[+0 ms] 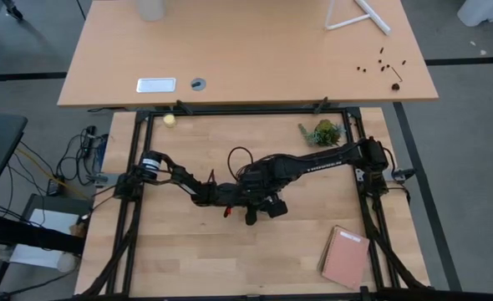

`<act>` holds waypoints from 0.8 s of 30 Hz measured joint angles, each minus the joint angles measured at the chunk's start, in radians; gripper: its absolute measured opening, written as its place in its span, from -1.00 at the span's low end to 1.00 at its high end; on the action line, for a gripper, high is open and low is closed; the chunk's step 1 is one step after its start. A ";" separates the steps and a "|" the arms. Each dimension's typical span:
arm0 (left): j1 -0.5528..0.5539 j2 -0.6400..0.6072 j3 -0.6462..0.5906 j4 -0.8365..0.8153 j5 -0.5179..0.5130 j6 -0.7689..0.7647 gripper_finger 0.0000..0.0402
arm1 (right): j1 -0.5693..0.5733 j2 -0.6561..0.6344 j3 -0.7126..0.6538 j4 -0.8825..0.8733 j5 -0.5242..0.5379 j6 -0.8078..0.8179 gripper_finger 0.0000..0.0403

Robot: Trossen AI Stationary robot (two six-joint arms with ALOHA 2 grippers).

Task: Screw lightbulb
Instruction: Insert the white lightbulb into the lamp

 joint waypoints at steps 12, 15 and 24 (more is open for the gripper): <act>0.000 0.000 0.000 0.000 -0.001 -0.002 -0.05 | -0.021 0.000 0.000 0.001 -0.003 0.023 0.45; 0.000 0.000 0.001 -0.005 -0.002 -0.002 -0.05 | -0.021 0.000 0.000 0.001 -0.003 0.053 0.32; 0.000 0.000 0.002 -0.006 0.000 -0.003 -0.05 | -0.021 0.000 -0.001 -0.011 -0.015 0.234 0.36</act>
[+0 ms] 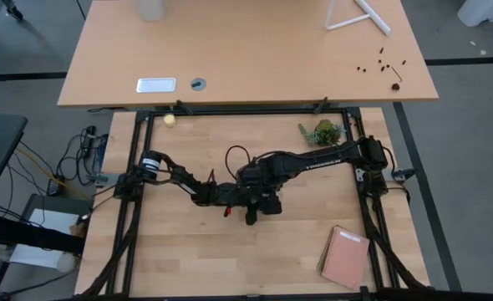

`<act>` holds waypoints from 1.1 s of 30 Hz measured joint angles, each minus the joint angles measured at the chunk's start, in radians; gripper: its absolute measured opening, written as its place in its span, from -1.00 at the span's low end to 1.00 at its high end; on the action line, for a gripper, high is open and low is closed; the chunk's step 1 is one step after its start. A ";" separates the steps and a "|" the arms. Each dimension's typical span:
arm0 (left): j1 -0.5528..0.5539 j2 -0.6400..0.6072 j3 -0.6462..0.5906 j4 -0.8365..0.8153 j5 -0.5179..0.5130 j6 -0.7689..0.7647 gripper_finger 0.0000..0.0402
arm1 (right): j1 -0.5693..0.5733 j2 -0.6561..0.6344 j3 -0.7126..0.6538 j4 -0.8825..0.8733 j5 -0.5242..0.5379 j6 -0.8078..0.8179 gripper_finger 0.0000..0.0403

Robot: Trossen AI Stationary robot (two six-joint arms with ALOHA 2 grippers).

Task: Screw lightbulb
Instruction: Insert the white lightbulb into the lamp

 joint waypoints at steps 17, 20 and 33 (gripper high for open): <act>0.000 -0.001 0.000 0.000 -0.003 -0.024 -0.05 | 0.000 0.001 -0.004 0.024 0.000 0.645 0.36; 0.000 -0.001 0.000 0.000 -0.004 -0.024 -0.05 | 0.001 0.001 -0.004 0.028 0.009 0.737 0.37; 0.000 -0.001 0.000 -0.004 -0.011 -0.022 -0.05 | 0.008 -0.004 0.018 0.022 0.011 0.259 0.57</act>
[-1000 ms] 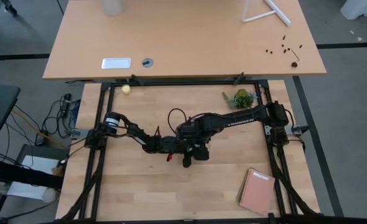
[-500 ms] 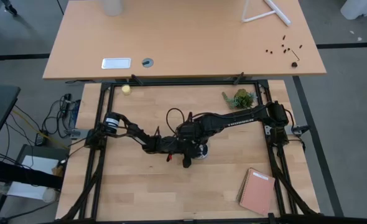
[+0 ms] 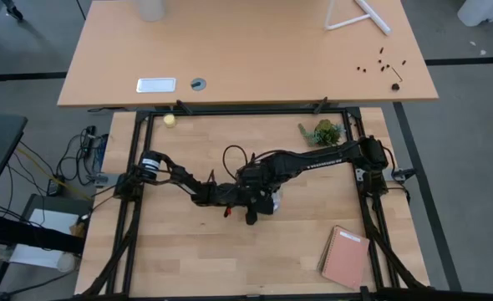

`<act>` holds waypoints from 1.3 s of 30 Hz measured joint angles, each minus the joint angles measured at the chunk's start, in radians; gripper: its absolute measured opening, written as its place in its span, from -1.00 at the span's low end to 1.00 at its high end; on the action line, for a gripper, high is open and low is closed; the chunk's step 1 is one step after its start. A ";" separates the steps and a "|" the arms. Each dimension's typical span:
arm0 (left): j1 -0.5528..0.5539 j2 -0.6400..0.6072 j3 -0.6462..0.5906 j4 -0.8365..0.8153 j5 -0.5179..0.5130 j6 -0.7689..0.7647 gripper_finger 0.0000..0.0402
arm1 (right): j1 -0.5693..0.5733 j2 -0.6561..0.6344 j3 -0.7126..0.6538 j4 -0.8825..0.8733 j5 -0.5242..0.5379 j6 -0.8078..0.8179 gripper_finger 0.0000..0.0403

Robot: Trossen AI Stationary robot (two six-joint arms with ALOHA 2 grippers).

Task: Screw lightbulb
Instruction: Insert the white lightbulb into the lamp

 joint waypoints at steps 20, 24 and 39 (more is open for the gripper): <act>0.000 0.000 0.000 -0.017 0.000 0.027 -0.05 | 0.036 -0.002 0.001 -0.036 0.020 -1.042 0.85; 0.000 0.000 0.000 -0.018 0.000 0.027 -0.05 | 0.031 -0.002 -0.001 -0.035 0.020 -1.044 0.72; 0.000 0.000 0.000 -0.019 -0.015 0.022 -0.05 | 0.030 -0.002 -0.003 -0.039 0.020 -0.741 0.34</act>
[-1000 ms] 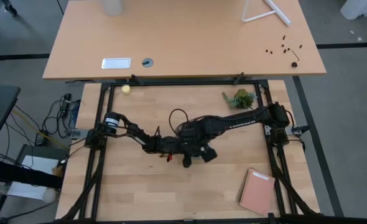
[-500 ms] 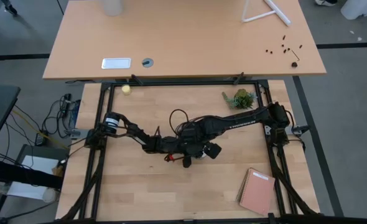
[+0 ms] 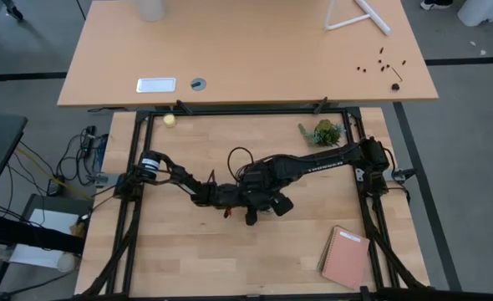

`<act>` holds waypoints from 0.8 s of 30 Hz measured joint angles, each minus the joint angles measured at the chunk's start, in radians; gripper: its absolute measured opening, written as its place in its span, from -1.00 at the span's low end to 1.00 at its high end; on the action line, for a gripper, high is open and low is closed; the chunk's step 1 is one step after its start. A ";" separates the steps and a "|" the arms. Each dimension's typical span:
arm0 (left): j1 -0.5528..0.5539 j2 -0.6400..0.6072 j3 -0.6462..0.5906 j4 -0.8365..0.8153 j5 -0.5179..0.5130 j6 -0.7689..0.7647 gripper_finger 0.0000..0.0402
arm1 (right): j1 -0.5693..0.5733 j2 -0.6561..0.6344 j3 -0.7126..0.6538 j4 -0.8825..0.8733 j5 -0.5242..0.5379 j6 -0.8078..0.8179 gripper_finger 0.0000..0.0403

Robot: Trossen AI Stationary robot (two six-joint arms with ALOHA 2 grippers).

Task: Screw lightbulb
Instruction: Insert the white lightbulb into the lamp

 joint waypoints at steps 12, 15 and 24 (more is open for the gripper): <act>0.000 0.000 0.000 -0.001 -0.014 -0.018 -0.05 | -0.003 0.000 -0.001 0.017 0.016 0.577 0.30; 0.000 0.000 -0.001 -0.001 -0.014 -0.020 -0.05 | -0.010 0.000 -0.001 0.015 0.017 0.774 0.30; 0.000 0.000 -0.002 0.001 -0.017 -0.025 -0.05 | -0.047 0.000 -0.001 0.009 -0.015 1.106 0.40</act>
